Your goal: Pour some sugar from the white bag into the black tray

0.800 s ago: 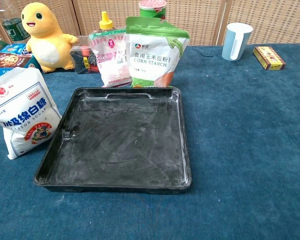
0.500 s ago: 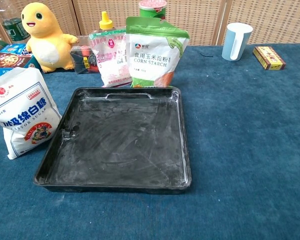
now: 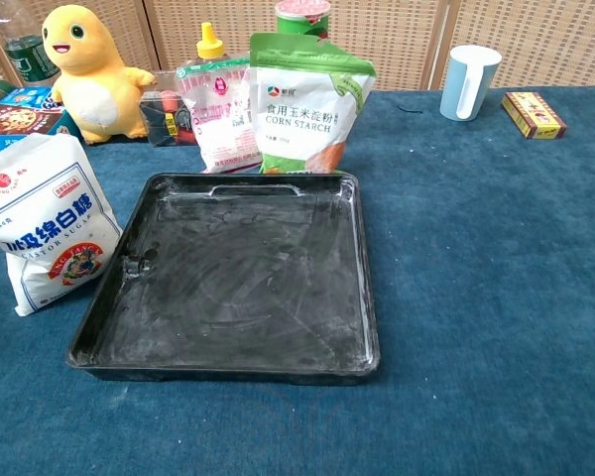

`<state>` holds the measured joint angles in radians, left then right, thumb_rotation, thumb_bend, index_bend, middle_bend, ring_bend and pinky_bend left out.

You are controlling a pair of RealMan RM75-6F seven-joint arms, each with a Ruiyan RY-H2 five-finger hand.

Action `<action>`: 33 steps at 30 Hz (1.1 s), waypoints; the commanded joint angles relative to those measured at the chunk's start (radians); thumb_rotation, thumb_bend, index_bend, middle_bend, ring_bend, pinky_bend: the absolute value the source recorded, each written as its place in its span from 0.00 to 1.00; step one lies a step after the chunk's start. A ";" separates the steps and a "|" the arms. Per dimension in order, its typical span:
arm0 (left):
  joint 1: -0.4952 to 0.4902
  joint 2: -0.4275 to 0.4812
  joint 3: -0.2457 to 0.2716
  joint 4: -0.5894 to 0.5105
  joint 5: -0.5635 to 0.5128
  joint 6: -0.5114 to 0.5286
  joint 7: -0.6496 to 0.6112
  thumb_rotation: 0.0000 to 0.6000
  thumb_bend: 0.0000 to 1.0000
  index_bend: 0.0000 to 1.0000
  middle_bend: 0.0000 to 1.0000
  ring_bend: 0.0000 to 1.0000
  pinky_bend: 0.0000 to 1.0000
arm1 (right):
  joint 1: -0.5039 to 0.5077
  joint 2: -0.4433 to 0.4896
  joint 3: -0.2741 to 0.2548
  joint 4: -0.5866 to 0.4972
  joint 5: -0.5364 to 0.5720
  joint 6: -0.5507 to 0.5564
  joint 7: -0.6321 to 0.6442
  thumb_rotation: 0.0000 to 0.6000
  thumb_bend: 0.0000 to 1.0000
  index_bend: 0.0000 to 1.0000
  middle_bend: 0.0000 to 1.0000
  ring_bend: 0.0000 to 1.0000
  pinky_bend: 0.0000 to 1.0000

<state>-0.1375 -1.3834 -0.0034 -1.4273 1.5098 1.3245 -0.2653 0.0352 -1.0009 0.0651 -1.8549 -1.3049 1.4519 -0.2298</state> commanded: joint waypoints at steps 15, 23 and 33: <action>-0.063 -0.195 -0.049 0.101 -0.070 -0.071 -0.003 1.00 0.04 0.02 0.00 0.06 0.03 | -0.009 0.019 0.012 0.005 0.010 0.003 0.056 1.00 0.02 0.01 0.00 0.00 0.02; -0.098 -0.272 -0.080 0.139 -0.113 -0.106 0.049 1.00 0.05 0.02 0.00 0.06 0.03 | -0.009 0.029 0.018 0.008 0.022 -0.006 0.086 1.00 0.03 0.01 0.00 0.00 0.02; -0.120 -0.337 -0.098 0.178 -0.126 -0.092 0.109 1.00 0.23 0.15 0.02 0.09 0.09 | -0.014 0.045 0.025 0.012 0.026 -0.011 0.140 1.00 0.03 0.01 0.00 0.00 0.02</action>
<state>-0.2569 -1.7084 -0.0972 -1.2582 1.3825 1.2201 -0.1610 0.0217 -0.9572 0.0891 -1.8440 -1.2794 1.4423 -0.0929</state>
